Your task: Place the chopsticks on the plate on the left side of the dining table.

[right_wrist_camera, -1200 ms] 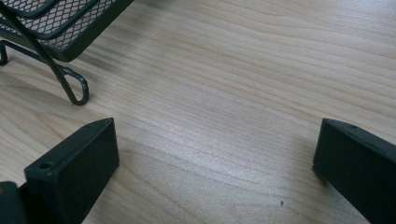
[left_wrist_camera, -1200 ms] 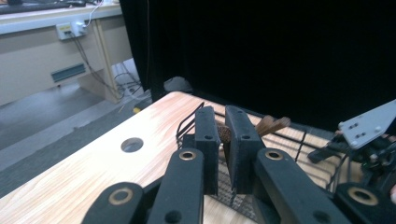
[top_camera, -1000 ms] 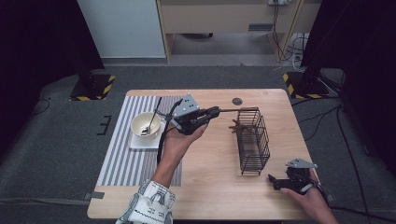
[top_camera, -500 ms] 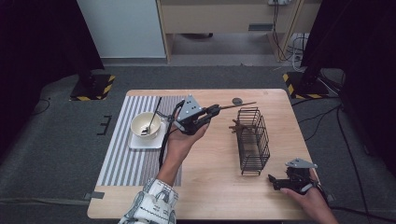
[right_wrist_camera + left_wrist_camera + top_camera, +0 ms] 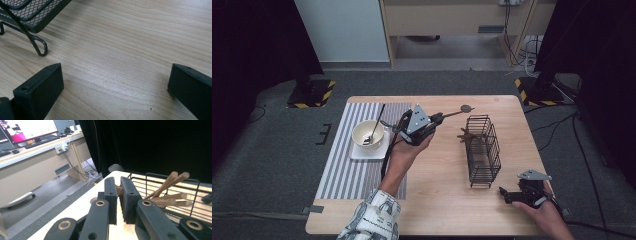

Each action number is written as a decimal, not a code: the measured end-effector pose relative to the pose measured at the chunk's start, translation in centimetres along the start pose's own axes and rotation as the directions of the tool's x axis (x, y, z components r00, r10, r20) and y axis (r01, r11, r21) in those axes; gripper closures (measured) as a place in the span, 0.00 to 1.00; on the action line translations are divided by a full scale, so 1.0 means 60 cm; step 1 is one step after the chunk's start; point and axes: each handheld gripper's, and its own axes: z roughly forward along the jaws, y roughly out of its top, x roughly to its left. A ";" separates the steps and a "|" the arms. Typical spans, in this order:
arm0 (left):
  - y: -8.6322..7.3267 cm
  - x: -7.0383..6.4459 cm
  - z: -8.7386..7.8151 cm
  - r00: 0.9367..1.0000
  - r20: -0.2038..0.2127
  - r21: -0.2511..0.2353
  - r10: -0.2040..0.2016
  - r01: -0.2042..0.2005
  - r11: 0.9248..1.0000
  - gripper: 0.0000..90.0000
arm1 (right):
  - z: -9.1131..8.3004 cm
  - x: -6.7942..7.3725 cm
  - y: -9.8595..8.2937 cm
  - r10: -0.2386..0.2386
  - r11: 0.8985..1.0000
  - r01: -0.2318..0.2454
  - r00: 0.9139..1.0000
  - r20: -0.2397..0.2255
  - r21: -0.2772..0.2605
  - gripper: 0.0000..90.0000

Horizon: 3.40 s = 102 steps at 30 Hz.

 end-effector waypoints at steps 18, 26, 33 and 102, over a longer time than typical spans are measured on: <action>-0.016 -0.012 0.005 0.991 -0.039 0.063 0.131 -0.128 0.990 0.93 | 0.000 0.000 0.000 0.000 1.000 0.000 1.000 0.000 0.000 0.00; -0.031 -0.007 -0.001 0.989 -0.048 0.074 0.138 -0.134 0.988 0.93 | 0.000 0.000 0.000 0.000 1.000 0.000 1.000 0.000 0.000 0.00; -0.043 -0.004 -0.010 0.990 -0.053 0.074 0.129 -0.125 0.989 0.93 | 0.000 0.000 0.000 0.000 1.000 0.000 1.000 0.000 0.000 0.00; -0.140 0.041 -0.122 0.987 -0.143 0.110 0.075 -0.059 0.992 0.93 | 0.000 0.000 0.000 0.000 1.000 0.000 1.000 0.000 0.000 0.00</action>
